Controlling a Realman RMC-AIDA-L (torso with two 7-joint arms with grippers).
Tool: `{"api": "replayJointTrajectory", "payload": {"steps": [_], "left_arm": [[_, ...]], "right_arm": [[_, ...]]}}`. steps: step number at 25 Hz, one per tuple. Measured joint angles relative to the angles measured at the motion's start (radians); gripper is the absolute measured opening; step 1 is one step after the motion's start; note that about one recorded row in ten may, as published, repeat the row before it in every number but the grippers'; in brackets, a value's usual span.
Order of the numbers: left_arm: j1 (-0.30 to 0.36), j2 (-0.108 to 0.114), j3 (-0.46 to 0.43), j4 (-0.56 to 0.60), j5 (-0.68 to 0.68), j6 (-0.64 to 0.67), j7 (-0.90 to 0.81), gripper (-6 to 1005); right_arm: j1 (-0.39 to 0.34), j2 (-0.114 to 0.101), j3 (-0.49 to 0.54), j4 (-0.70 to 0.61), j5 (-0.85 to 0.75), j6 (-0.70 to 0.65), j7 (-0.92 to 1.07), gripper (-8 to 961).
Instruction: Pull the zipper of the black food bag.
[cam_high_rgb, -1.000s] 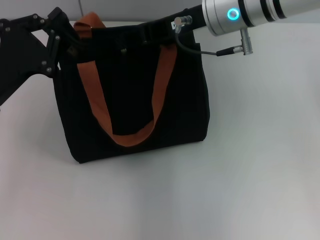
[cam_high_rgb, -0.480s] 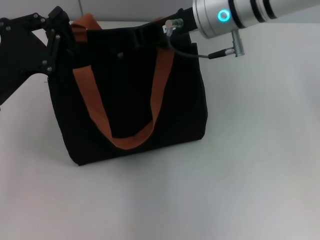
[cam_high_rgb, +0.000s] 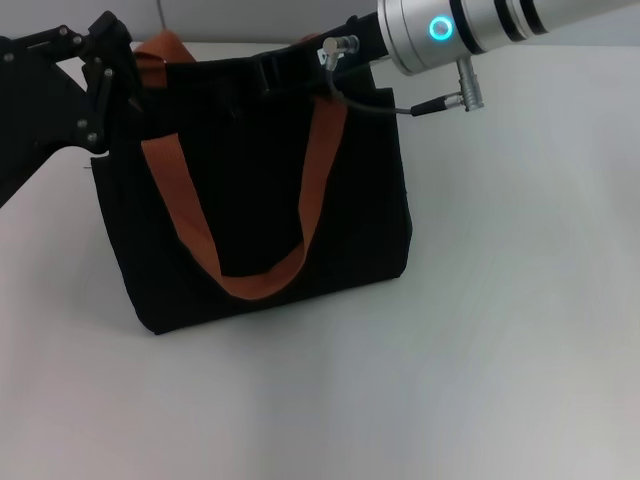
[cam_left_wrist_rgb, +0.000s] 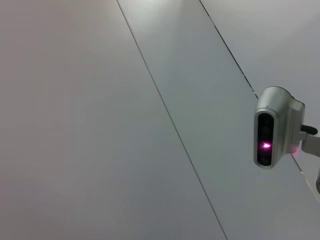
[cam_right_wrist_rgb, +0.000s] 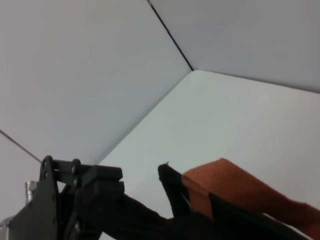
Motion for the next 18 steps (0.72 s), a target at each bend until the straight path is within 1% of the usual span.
{"api": "replayJointTrajectory", "payload": {"steps": [2,7,10,15,18], "left_arm": [[0.001,0.0,0.0,0.0,0.0,0.0,0.0,46],[0.004,0.001,0.0,0.0,0.0,0.0,0.0,47],[0.009,0.001,0.0,0.0,-0.004,0.0,0.002,47],[0.013,0.001,0.0,0.0,-0.015,0.0,0.001,47],[0.015,0.001,0.0,0.0,-0.015,0.0,0.0,47]], "right_arm": [[0.0,0.0,-0.003,-0.003,0.0,-0.001,-0.001,101],[-0.005,0.0,-0.01,-0.013,-0.009,-0.01,-0.002,44],[-0.017,0.0,-0.011,-0.042,-0.034,-0.01,0.0,33],[-0.067,0.002,-0.01,-0.13,-0.074,-0.009,0.009,14],[-0.078,0.002,-0.01,-0.149,-0.09,-0.006,0.015,3]]}}
